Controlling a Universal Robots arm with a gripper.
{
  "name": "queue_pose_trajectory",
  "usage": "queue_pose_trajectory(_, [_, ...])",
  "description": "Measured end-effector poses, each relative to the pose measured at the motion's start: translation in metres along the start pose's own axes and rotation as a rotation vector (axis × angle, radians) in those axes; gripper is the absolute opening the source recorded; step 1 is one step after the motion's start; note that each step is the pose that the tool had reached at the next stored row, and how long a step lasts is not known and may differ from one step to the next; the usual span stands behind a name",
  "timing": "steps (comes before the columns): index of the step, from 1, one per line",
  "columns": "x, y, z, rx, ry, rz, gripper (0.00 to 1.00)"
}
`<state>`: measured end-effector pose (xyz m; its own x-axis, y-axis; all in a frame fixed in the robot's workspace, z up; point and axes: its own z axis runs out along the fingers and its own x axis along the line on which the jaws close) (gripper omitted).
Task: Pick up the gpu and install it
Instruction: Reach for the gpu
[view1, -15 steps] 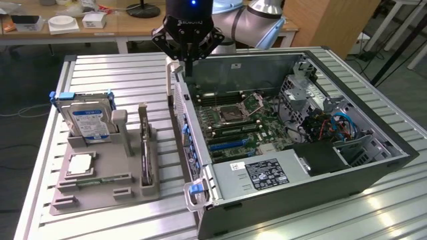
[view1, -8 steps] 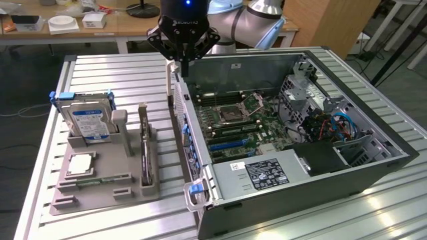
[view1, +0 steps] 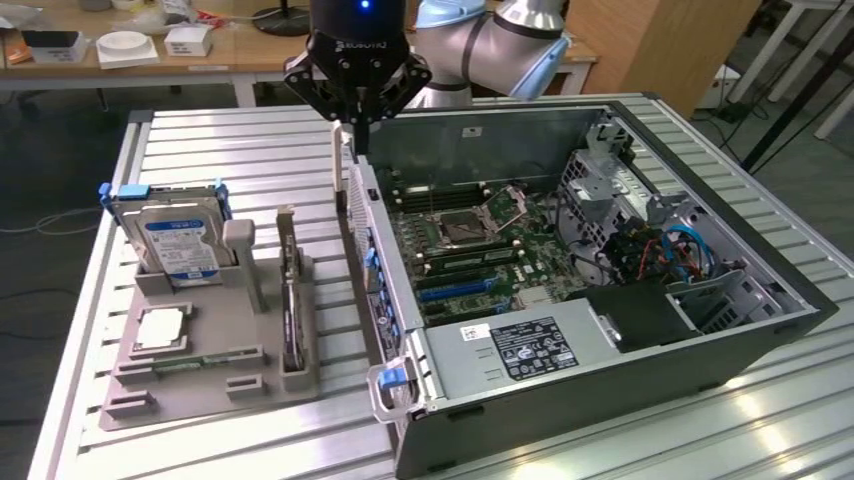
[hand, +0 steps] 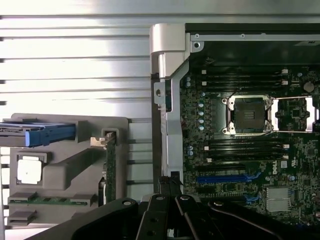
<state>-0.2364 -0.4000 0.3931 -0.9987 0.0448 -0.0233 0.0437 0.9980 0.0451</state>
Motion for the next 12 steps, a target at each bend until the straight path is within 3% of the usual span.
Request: queue_pose_trajectory(12, [0.012,-0.0005,-0.0003,0.0000,0.0002,-0.003,0.11])
